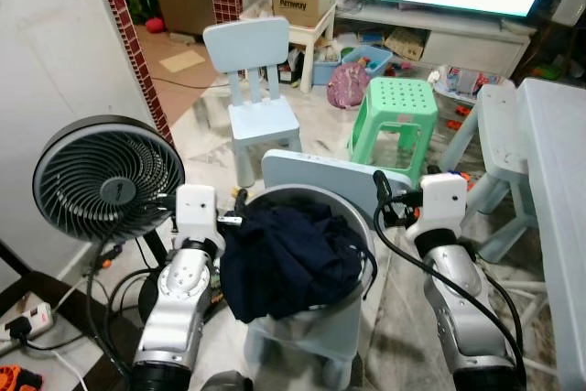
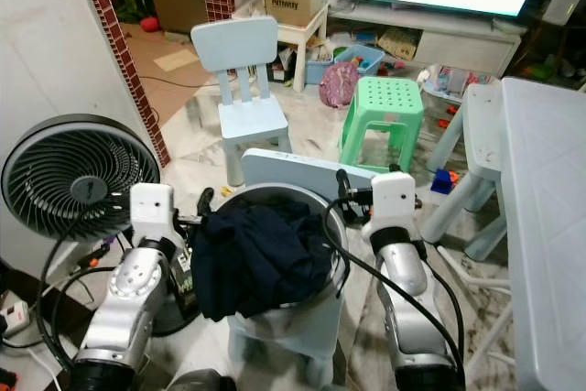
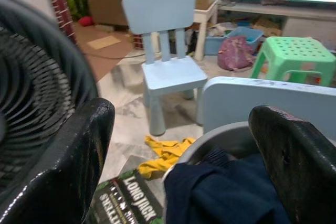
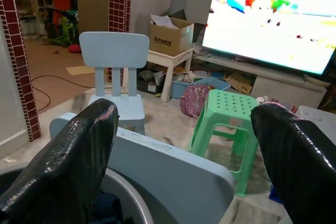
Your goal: Hang hanger
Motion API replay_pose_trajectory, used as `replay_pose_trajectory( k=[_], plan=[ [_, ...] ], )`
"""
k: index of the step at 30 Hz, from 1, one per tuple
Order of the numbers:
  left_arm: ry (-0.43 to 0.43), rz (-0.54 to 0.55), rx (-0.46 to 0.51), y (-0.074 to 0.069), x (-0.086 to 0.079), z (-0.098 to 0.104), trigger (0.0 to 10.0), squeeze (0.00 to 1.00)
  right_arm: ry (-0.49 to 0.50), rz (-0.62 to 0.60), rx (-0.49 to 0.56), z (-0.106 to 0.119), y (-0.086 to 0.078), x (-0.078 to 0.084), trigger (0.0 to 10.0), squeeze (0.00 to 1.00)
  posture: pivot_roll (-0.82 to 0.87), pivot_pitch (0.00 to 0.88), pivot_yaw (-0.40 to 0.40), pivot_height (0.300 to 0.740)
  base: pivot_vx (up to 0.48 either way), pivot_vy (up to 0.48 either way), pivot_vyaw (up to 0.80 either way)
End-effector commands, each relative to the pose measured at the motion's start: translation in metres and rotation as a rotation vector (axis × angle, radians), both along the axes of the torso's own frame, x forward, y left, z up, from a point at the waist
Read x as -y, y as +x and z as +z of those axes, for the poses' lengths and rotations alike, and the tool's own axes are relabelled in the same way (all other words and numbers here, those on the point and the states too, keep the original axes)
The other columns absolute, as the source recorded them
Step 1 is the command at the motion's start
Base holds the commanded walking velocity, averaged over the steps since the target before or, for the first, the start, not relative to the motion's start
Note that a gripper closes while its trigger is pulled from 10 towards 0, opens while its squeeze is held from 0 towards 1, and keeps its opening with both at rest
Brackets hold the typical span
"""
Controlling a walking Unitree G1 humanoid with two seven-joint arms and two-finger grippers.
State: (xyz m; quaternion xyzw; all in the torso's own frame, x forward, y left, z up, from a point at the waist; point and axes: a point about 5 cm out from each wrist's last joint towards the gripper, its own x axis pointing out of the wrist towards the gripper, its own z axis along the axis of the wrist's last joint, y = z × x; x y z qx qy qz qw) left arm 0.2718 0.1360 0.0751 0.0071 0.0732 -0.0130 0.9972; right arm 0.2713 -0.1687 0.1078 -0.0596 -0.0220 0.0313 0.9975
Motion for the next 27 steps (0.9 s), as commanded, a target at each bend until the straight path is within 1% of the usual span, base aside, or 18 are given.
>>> replay_pose_trajectory(
  k=[1,8,16,17,20,21,22,24,26,27],
  plan=[
    [-0.015,0.009,-0.007,0.002,0.0,0.0,10.0,0.0,-0.009,0.007,-0.011,-0.002,0.002,0.0,10.0,0.0,-0.02,0.0,-0.012,0.74,0.0,0.0,0.0],
    [-0.002,0.018,-0.019,0.001,0.001,0.0,10.0,0.0,-0.017,0.014,-0.022,-0.004,0.0,-0.001,10.0,0.0,-0.02,0.0,-0.011,0.74,0.0,0.0,0.0],
    [-0.016,0.048,-0.025,0.0,-0.002,-0.001,10.0,0.0,-0.019,0.038,-0.029,-0.005,0.001,-0.005,10.0,0.0,-0.02,0.0,-0.015,0.74,0.0,0.0,0.0],
    [-0.01,0.06,-0.022,0.0,-0.003,0.0,10.0,0.0,-0.028,0.065,-0.021,-0.004,0.001,-0.007,10.0,0.0,-0.01,0.0,-0.018,0.74,0.0,0.0,0.54],
    [-0.004,0.085,-0.025,0.0,-0.006,-0.001,10.0,0.0,-0.038,0.082,-0.021,-0.004,0.001,-0.009,10.0,0.0,-0.01,0.0,-0.021,0.74,0.0,0.0,0.71],
    [0.002,0.115,-0.05,0.0,-0.009,-0.003,10.0,0.0,-0.038,0.084,-0.024,-0.004,0.001,-0.01,10.0,0.0,-0.01,0.0,-0.023,0.74,0.0,0.0,0.8],
    [0.003,0.123,-0.058,0.0,-0.01,-0.004,10.0,0.0,-0.037,0.084,-0.024,-0.004,0.001,-0.01,10.0,0.0,-0.01,0.0,-0.023,0.74,0.0,0.0,0.8],
    [-0.014,0.119,-0.118,-0.002,-0.012,-0.009,10.0,0.0,-0.04,0.088,-0.039,-0.005,0.0,-0.011,10.0,0.0,-0.01,0.0,-0.032,0.74,0.0,0.0,0.64],
    [-0.039,0.098,-0.196,-0.006,-0.01,-0.016,10.0,0.0,-0.048,0.088,-0.052,-0.006,-0.001,-0.011,10.0,0.0,0.0,0.0,-0.039,0.74,0.0,0.0,0.0],
    [-0.039,0.098,-0.196,-0.006,-0.01,-0.016,10.0,0.0,-0.048,0.088,-0.052,-0.006,-0.001,-0.011,10.0,0.0,0.0,0.0,-0.039,0.74,0.0,0.0,0.0]
  ],
)
